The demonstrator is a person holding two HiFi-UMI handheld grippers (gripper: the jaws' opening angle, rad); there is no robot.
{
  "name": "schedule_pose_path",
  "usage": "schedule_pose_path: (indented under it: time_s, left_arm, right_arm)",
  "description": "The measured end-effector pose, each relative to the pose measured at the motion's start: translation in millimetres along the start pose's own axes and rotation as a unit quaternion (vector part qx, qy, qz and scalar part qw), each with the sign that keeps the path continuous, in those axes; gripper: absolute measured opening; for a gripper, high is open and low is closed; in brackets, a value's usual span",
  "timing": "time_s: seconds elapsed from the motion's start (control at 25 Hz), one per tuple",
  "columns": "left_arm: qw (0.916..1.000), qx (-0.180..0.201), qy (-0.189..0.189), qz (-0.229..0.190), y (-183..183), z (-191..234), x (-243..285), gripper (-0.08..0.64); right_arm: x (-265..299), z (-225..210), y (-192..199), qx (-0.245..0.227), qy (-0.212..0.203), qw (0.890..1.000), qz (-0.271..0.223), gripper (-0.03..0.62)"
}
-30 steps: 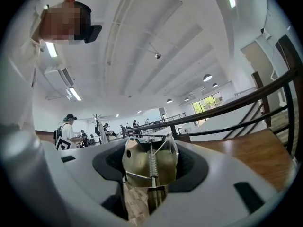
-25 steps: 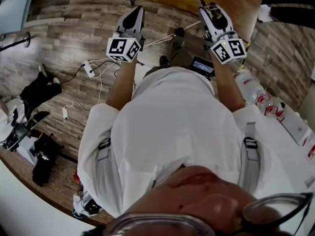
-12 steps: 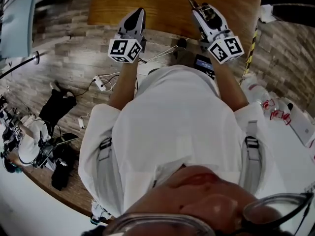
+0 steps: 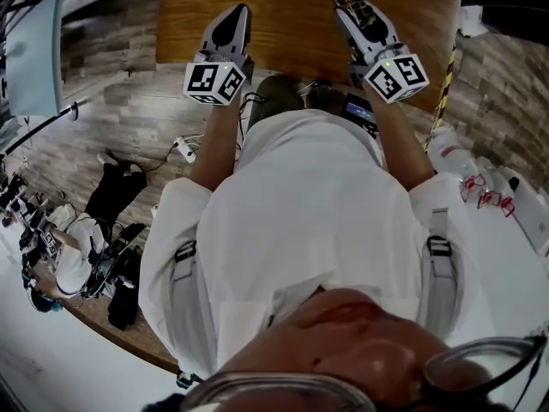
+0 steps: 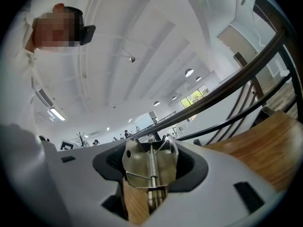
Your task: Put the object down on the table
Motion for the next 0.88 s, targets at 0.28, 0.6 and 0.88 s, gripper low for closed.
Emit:
schedule_pose_path:
  time_s: [0.28,0.6,0.88]
  left_arm:
    - [0.9991,0.020,0.036,0.014,9.1,50.6,38.6,0.014]
    - [0.9931,0.018,0.109,0.039,25.6,110.3,91.5,0.014]
    - [0.9867,0.006,0.156,0.047,40.5,140.7,122.3,0.014]
  right_arm:
    - [48.4,-8.2,10.2,0.037,0.038,0.999,-0.007,0.229]
    - [105.8,-21.0,22.9,0.095,0.120,0.988,-0.029,0.229]
    - [140.2,-53.2,47.4,0.165,0.170,0.971,-0.041,0.229]
Point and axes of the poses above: the fingertips, and each gripper's own axes: x forward along the fingers, z to its left, y out of its underside, the point moved 8 cm from there along -x, backward along the fingers, and after that the axes turned 5 degrees about x, right-handed, at the moved point
